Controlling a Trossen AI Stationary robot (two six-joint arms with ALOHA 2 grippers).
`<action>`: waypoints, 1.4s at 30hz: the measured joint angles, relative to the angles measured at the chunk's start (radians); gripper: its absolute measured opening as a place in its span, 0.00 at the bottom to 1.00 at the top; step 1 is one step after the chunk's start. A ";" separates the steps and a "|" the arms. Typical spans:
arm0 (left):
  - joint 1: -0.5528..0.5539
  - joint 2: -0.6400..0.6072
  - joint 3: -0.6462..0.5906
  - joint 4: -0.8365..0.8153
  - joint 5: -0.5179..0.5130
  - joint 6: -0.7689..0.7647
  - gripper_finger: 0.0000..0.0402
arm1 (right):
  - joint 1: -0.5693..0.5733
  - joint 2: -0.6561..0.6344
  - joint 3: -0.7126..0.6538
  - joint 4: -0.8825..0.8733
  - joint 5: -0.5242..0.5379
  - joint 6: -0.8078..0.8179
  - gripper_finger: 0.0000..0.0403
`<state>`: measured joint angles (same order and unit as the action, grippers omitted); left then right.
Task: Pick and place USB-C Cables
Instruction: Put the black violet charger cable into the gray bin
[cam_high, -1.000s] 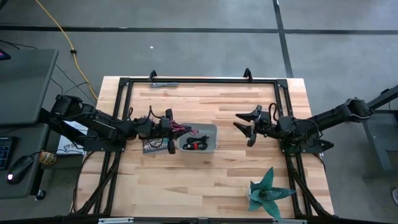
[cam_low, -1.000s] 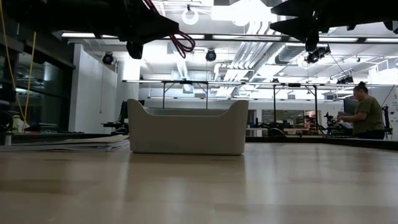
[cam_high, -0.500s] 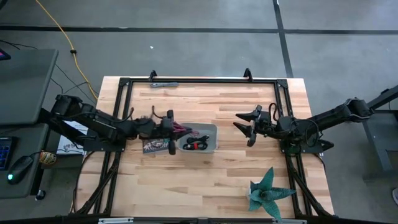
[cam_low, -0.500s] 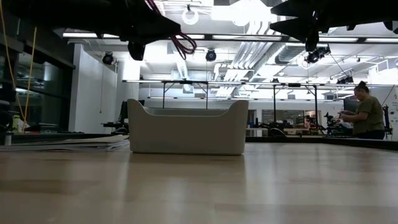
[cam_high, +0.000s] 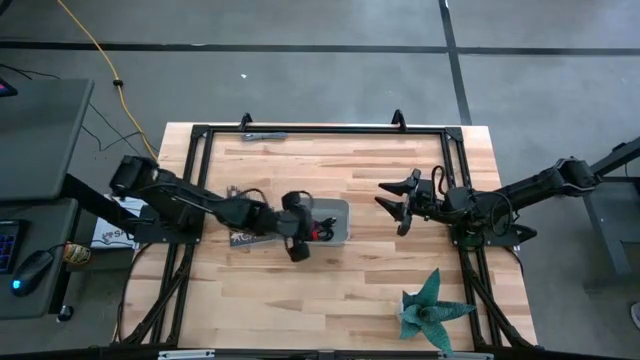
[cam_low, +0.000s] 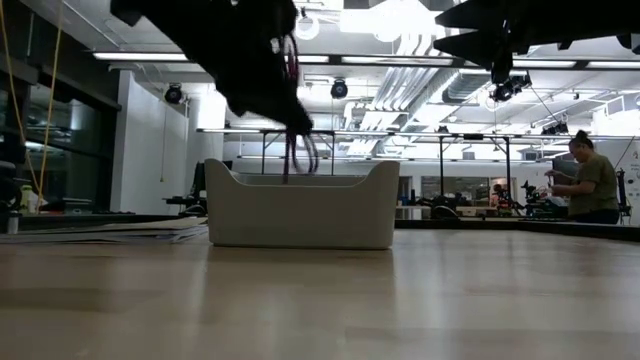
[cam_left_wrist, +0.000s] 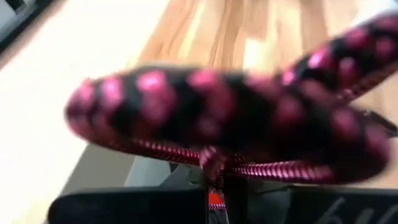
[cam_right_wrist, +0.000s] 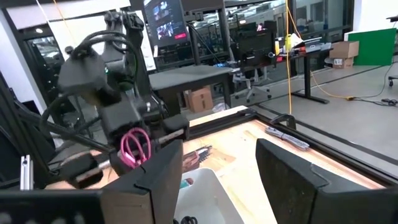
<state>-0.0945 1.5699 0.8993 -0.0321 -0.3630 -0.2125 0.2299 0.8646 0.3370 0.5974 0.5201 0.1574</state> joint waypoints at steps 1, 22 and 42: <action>0.003 0.024 0.021 -0.044 -0.001 -0.011 0.00 | 0.000 0.000 0.000 -0.002 0.000 0.000 0.48; 0.007 0.342 0.323 -0.492 -0.158 -0.046 0.00 | 0.000 0.000 0.000 -0.012 0.000 0.021 0.48; 0.024 0.347 0.321 -0.495 -0.086 -0.046 0.00 | 0.000 0.000 0.000 -0.013 0.000 0.021 0.48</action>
<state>-0.0704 1.9171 1.2205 -0.5266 -0.4485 -0.2588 0.2298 0.8646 0.3374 0.5840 0.5205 0.1783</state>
